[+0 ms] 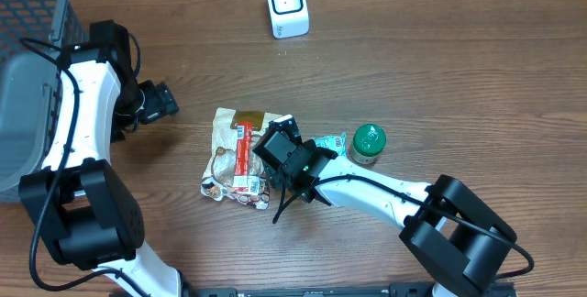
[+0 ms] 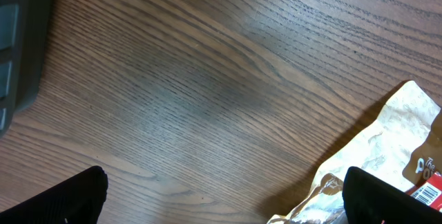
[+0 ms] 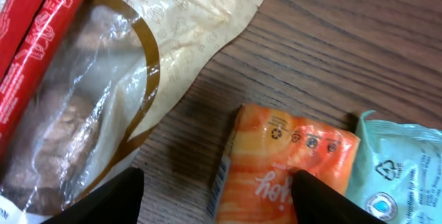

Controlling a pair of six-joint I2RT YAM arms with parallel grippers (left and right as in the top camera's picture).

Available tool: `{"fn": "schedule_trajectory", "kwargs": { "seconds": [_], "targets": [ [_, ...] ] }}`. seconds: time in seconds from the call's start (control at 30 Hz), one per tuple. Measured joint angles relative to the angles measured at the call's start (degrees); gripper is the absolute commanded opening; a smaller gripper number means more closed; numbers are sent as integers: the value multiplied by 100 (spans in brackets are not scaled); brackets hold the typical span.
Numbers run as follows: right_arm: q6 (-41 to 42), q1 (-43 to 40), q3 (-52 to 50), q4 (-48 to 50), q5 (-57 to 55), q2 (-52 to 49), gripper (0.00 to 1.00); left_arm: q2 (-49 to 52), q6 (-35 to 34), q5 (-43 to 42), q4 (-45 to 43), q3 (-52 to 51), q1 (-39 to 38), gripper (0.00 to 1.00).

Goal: Scan the item barcode

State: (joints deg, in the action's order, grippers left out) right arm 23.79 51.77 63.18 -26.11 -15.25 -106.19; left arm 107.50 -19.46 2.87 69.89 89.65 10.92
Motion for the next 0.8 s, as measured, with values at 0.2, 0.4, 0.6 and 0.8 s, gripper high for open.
{"fn": "schedule_trajectory", "kwargs": {
  "seconds": [0.2,0.4,0.6,0.8],
  "targets": [
    [2,0,2,109,85,-13,60,0,-2,-2,0,0,0,100],
    [26,0,2,127,129,-13,48,0,0,0,0,0,0,100],
    [20,0,2,144,85,-13,47,0,-2,0,0,0,0,100],
    [129,0,2,166,55,-155,36,0,-2,-2,2,0,0,100]
  ]
}}
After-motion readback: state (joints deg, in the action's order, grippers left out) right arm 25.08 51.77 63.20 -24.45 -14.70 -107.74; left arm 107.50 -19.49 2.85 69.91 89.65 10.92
